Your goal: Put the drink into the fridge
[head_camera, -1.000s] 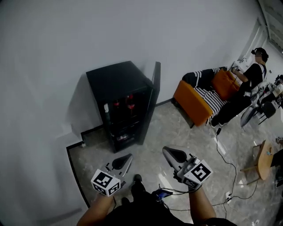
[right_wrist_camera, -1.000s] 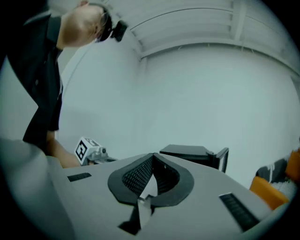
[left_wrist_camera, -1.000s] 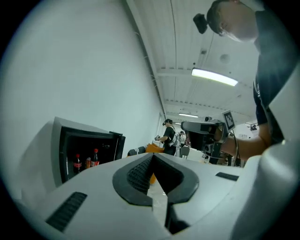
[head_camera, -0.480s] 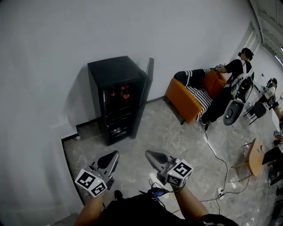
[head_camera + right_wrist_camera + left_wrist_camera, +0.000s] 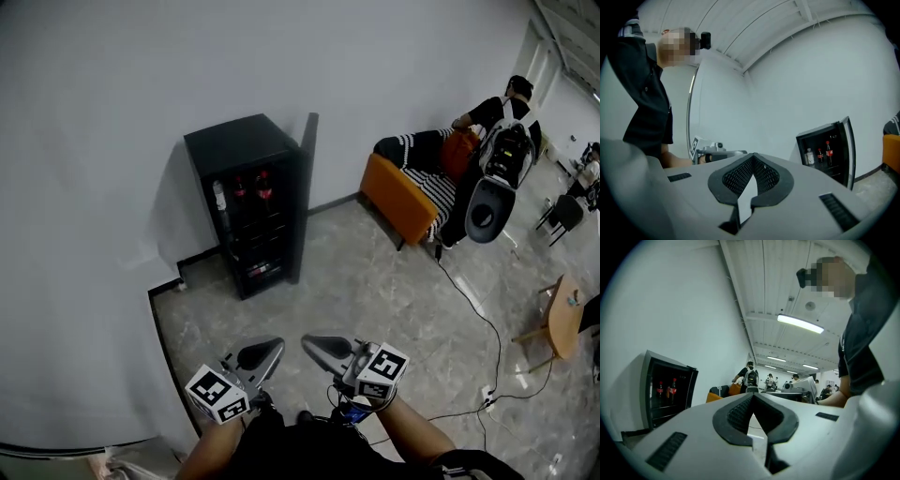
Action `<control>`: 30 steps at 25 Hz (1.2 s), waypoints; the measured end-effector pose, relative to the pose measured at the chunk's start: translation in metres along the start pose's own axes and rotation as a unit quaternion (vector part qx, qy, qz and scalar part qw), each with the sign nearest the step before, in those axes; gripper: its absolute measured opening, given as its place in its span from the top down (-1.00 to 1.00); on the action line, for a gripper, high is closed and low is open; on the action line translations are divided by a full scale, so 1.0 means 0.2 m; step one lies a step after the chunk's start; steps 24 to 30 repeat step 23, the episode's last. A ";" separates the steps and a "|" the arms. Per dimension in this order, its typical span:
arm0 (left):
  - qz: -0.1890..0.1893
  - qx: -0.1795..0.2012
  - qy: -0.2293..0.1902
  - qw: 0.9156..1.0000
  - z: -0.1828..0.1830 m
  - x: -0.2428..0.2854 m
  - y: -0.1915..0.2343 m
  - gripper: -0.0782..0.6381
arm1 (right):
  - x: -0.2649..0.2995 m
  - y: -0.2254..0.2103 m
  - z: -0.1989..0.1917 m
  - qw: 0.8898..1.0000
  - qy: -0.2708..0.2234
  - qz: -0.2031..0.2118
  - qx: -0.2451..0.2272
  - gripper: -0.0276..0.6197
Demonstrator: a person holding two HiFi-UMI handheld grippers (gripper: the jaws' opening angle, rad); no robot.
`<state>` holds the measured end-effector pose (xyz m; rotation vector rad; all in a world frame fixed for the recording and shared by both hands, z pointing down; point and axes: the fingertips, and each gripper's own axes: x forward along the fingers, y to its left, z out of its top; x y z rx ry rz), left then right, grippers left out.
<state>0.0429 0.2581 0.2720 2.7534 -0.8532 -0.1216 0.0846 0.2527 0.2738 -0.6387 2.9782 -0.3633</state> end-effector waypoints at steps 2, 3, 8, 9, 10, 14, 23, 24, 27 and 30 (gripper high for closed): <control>-0.009 0.010 0.007 1.000 -0.05 0.02 -0.09 0.75 | -0.09 0.00 -0.09 1.000 0.012 0.001 0.006 0.85; -0.007 0.014 0.009 1.000 -0.07 0.02 -0.11 0.75 | -0.12 0.00 -0.12 1.000 0.015 0.000 0.010 0.85; 0.005 0.013 0.029 0.999 -0.18 0.01 -0.18 0.75 | -0.25 0.05 -0.13 1.000 0.008 0.000 -0.001 0.85; 0.004 0.018 0.032 0.999 -0.19 0.02 -0.20 0.75 | -0.27 0.07 -0.13 1.000 0.008 0.006 -0.009 0.85; 0.002 0.026 0.034 0.999 -0.19 0.04 -0.22 0.75 | -0.30 0.08 -0.14 1.000 0.009 0.012 -0.012 0.85; 0.005 0.029 0.037 0.999 -0.22 0.07 -0.25 0.75 | -0.35 0.10 -0.14 0.999 -0.001 0.031 0.014 0.85; 0.021 0.023 0.050 0.998 -0.28 0.01 -0.32 0.75 | -0.39 0.15 -0.21 0.999 0.029 0.024 -0.007 0.85; 0.021 0.023 0.050 0.998 -0.28 0.01 -0.32 0.75 | -0.39 0.15 -0.21 0.999 0.029 0.024 -0.007 0.85; 0.021 0.023 0.050 0.998 -0.28 0.01 -0.32 0.75 | -0.39 0.15 -0.21 0.999 0.029 0.024 -0.007 0.85; 0.021 0.023 0.050 0.998 -0.28 0.01 -0.32 0.75 | -0.39 0.15 -0.21 0.999 0.029 0.024 -0.007 0.85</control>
